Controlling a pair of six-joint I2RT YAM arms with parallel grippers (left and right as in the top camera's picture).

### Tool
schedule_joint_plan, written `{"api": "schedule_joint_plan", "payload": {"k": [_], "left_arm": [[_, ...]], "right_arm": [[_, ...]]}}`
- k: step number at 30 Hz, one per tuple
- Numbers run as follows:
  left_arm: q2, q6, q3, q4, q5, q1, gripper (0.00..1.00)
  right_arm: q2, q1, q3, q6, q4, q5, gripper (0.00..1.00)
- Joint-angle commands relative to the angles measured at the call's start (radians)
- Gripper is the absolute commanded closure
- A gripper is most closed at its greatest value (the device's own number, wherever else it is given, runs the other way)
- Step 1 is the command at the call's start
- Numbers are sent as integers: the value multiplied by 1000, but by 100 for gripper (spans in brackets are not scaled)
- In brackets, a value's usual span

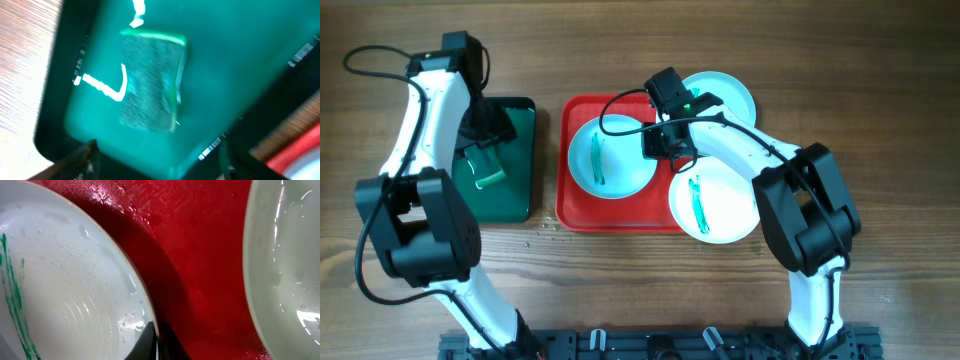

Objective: Clean dirty plates on tray and stack at the side
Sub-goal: 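Grasp the green sponge with the left gripper and lift it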

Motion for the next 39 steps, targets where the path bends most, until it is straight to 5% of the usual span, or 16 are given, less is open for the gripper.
{"api": "schedule_joint_plan", "payload": {"k": [1, 5, 19, 27, 39], "left_arm": [[22, 1, 17, 23, -40, 48, 36], [31, 2, 5, 33, -25, 69, 65], [31, 55, -231, 286, 45, 76, 77], [31, 54, -352, 436, 45, 76, 94], [-47, 55, -230, 307, 51, 76, 96]], "right_arm": [[29, 8, 10, 20, -2, 22, 96], [29, 8, 10, 19, -2, 22, 96], [29, 8, 10, 19, 2, 21, 96], [29, 8, 10, 19, 3, 22, 96], [29, 8, 10, 19, 6, 21, 96]]}}
